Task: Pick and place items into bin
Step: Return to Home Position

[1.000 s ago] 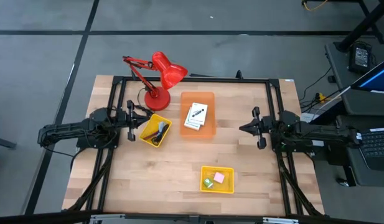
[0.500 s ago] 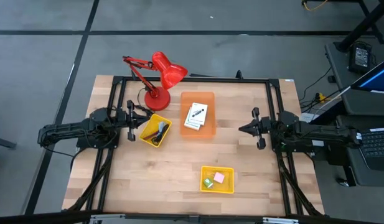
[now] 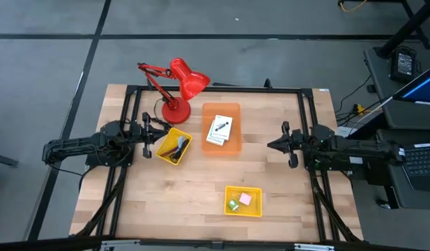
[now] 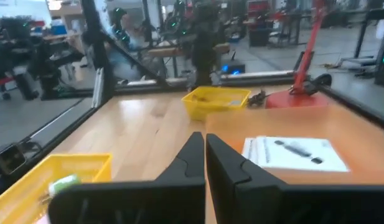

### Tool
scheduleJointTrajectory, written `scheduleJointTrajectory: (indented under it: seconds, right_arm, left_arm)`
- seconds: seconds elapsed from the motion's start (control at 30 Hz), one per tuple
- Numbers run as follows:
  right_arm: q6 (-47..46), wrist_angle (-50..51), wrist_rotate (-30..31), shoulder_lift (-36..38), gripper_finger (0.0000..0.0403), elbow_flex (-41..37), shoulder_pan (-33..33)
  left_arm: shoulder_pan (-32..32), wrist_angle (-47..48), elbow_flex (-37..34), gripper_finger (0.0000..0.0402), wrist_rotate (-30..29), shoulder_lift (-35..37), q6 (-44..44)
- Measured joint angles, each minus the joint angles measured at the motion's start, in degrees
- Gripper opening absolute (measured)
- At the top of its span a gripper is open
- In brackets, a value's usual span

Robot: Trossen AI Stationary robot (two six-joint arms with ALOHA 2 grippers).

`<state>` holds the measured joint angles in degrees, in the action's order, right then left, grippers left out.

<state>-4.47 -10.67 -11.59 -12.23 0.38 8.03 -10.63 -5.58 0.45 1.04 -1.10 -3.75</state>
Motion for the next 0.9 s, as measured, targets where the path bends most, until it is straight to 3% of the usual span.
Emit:
scheduleJointTrajectory:
  seconds: [0.2,0.5,0.9]
  right_arm:
    - [1.76,7.51,0.03,3.7,0.0,0.0,-5.52]
    - [-1.86,7.82,1.44,11.88,0.0,0.0,-12.92]
    - [-4.28,7.87,1.57,12.09,0.0001,0.0,-13.66]
  left_arm:
    - [0.0,0.01,0.0,0.0004,-0.02,0.0,0.0]
    - [0.02,0.02,0.0,0.0004,-0.02,0.0,0.01]
    - [0.02,0.0,0.0,0.0004,-0.02,0.0,0.01]
